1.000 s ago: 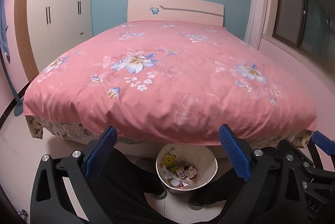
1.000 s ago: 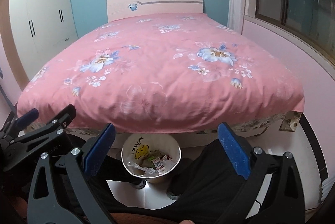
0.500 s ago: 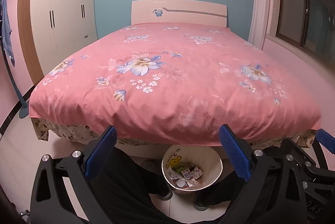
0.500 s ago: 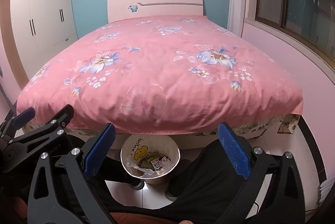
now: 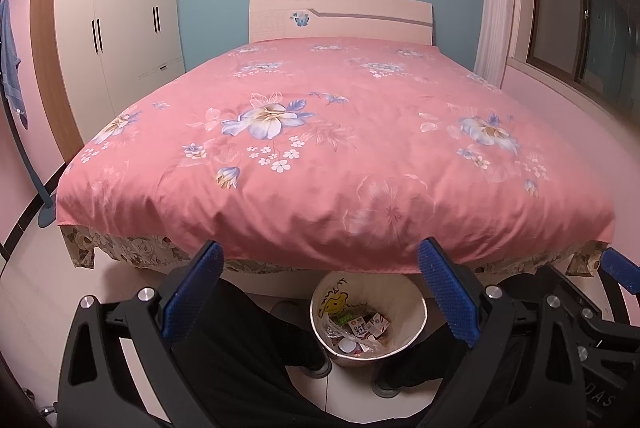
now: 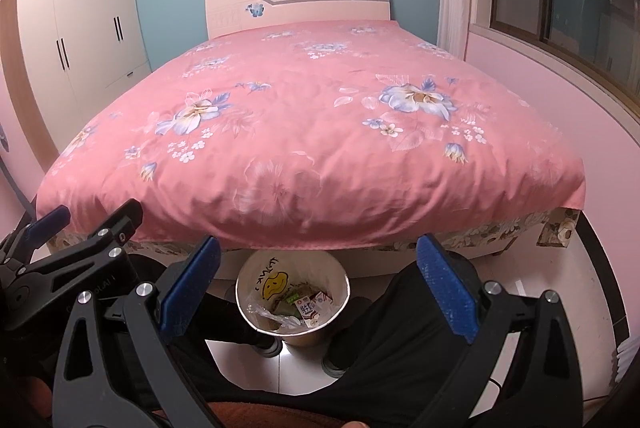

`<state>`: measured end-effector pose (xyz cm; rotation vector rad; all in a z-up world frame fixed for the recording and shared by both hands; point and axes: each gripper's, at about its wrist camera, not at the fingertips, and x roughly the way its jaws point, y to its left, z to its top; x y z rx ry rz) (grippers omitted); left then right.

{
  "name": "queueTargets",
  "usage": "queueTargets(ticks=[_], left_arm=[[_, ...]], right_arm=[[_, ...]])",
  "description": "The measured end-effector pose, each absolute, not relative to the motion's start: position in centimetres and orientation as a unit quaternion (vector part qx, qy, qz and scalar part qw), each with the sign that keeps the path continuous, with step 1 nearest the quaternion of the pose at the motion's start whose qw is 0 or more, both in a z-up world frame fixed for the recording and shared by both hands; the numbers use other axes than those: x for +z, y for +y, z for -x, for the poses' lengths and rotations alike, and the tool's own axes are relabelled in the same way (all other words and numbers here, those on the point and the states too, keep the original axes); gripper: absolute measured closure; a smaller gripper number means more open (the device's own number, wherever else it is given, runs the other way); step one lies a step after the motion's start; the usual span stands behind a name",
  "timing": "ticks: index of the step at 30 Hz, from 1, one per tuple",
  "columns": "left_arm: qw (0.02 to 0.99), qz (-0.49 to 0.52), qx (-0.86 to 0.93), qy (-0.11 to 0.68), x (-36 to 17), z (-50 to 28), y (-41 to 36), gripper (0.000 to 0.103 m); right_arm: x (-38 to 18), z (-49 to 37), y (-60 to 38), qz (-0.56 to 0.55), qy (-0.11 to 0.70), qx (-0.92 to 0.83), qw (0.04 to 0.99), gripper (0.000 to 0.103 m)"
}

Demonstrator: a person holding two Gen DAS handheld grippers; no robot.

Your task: Collect trash

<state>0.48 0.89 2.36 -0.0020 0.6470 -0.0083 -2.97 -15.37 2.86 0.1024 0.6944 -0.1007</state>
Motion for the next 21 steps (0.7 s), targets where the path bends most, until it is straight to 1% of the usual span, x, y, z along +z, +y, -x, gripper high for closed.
queueTargets(ticks=[21], left_arm=[[0.948, -0.002, -0.005, 0.318, 2.18, -0.63, 0.82, 0.004]], right_arm=[[2.80, 2.83, -15.29, -0.051, 0.341, -0.049, 0.937, 0.007]])
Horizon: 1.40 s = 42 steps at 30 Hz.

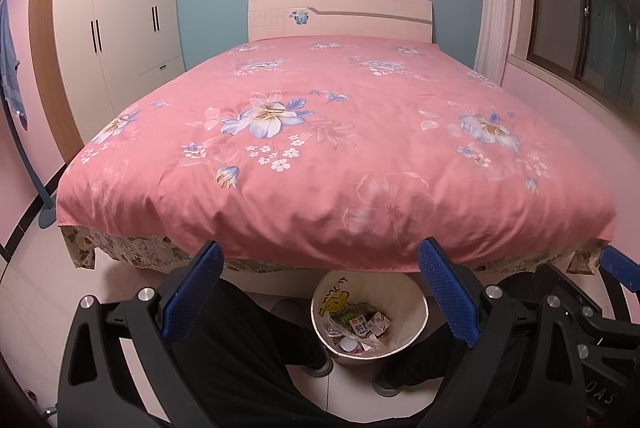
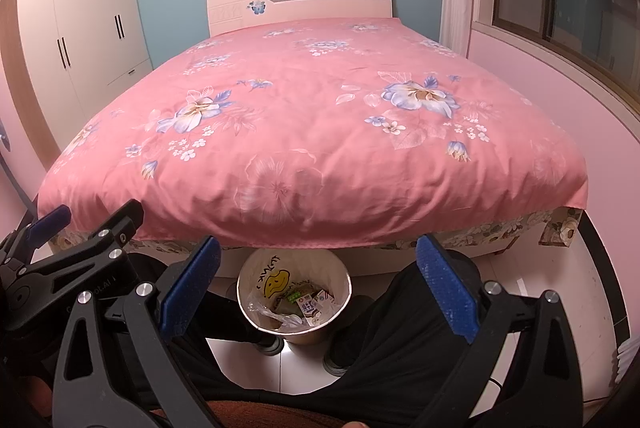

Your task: Collect trash

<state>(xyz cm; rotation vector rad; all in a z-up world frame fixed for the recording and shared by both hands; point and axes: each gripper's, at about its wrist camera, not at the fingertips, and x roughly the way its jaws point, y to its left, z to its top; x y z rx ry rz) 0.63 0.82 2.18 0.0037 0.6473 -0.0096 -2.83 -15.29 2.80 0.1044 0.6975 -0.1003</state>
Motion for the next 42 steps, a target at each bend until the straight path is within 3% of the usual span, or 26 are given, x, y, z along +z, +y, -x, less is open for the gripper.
queueTargets(ticks=[42], left_arm=[[0.946, -0.006, -0.015, 0.325, 2.07, -1.35, 1.68, 0.004]], right_arm=[[2.69, 2.71, -14.97, -0.055, 0.344, -0.056, 0.936, 0.007]])
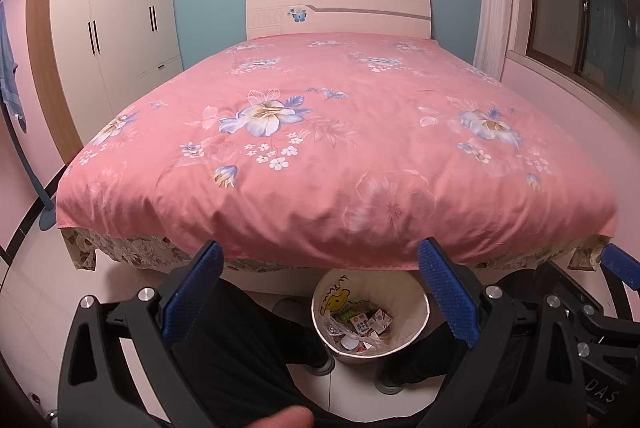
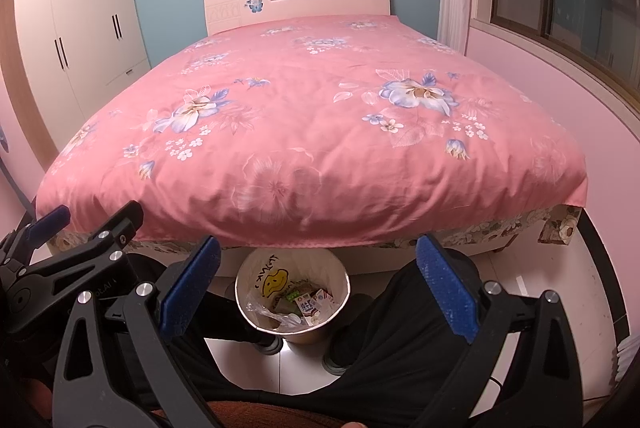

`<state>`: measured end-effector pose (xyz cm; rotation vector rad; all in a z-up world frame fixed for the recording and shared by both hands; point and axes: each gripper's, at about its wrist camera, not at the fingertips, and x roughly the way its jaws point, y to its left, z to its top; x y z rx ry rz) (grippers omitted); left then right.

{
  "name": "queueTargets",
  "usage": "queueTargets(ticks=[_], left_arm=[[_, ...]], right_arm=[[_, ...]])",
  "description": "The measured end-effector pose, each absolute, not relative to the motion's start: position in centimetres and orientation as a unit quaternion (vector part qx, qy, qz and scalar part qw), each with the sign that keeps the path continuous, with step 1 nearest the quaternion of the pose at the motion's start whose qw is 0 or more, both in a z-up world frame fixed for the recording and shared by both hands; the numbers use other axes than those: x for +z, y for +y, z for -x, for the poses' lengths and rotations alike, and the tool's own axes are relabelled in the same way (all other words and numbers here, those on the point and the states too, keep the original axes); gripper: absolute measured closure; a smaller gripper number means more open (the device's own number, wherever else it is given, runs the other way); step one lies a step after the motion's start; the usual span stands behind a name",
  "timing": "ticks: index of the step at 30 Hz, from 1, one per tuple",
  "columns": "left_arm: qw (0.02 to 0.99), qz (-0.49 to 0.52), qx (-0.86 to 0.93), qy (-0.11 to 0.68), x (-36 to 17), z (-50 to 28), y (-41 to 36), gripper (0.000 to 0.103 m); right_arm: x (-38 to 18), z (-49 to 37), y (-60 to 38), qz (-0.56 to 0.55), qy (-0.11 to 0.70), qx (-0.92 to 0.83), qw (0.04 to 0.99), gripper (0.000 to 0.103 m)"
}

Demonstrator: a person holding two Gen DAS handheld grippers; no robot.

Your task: Collect trash

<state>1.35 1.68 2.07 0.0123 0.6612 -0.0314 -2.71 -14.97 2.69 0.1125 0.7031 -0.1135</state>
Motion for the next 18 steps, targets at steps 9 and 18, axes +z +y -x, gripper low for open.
queueTargets(ticks=[9, 18], left_arm=[[0.949, -0.015, -0.014, 0.316, 2.20, -1.36, 1.27, 0.005], [0.945, -0.015, -0.010, 0.326, 2.23, -1.56, 1.36, 0.005]], right_arm=[[2.59, 2.77, -14.94, -0.059, 0.344, -0.052, 0.936, 0.007], [2.50, 2.52, -14.68, -0.057, 0.348, -0.054, 0.934, 0.007]])
